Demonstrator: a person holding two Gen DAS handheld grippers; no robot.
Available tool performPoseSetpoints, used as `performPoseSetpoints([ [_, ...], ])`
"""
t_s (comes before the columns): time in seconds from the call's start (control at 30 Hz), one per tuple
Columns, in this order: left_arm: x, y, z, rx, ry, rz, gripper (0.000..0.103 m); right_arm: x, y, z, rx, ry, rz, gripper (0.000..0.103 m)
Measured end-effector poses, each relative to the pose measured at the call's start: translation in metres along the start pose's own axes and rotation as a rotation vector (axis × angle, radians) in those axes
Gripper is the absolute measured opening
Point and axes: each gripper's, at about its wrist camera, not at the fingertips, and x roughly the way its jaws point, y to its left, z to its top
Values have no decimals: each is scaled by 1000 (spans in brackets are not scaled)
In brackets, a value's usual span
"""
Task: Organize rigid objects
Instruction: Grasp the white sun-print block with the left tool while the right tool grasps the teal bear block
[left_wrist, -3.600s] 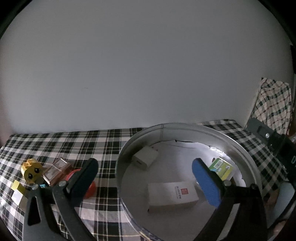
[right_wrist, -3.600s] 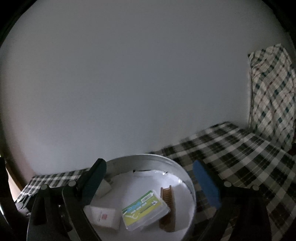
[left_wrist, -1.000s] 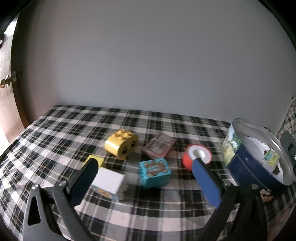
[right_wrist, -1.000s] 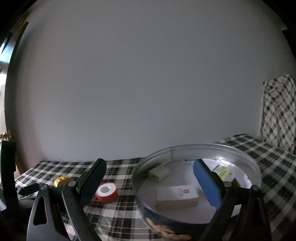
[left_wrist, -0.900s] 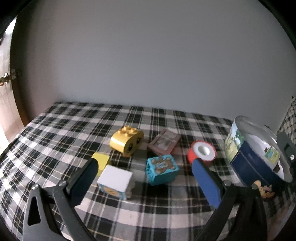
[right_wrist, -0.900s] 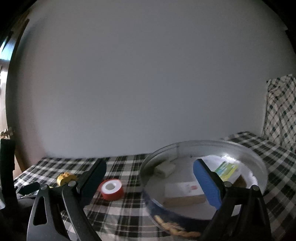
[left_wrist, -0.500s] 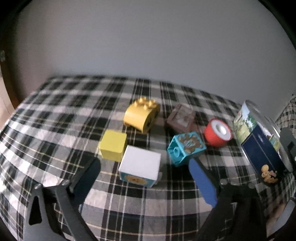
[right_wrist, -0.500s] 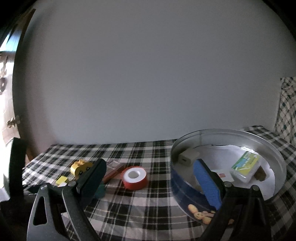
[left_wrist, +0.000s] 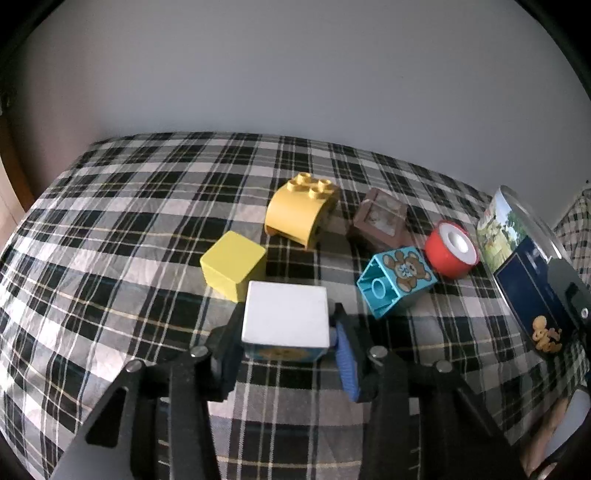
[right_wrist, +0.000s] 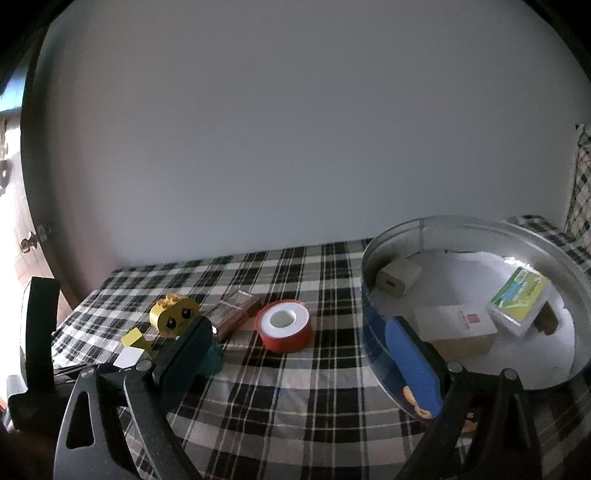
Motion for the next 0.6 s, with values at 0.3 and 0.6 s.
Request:
performPoseSetpoints([
  [0.3,-32,14,2,-35,-169,75,42,24,26,-2,-54,97,44,97],
  [0.6,-54,60,7,-239,-288,188,42,77,81,-6,-149,286,131,96],
])
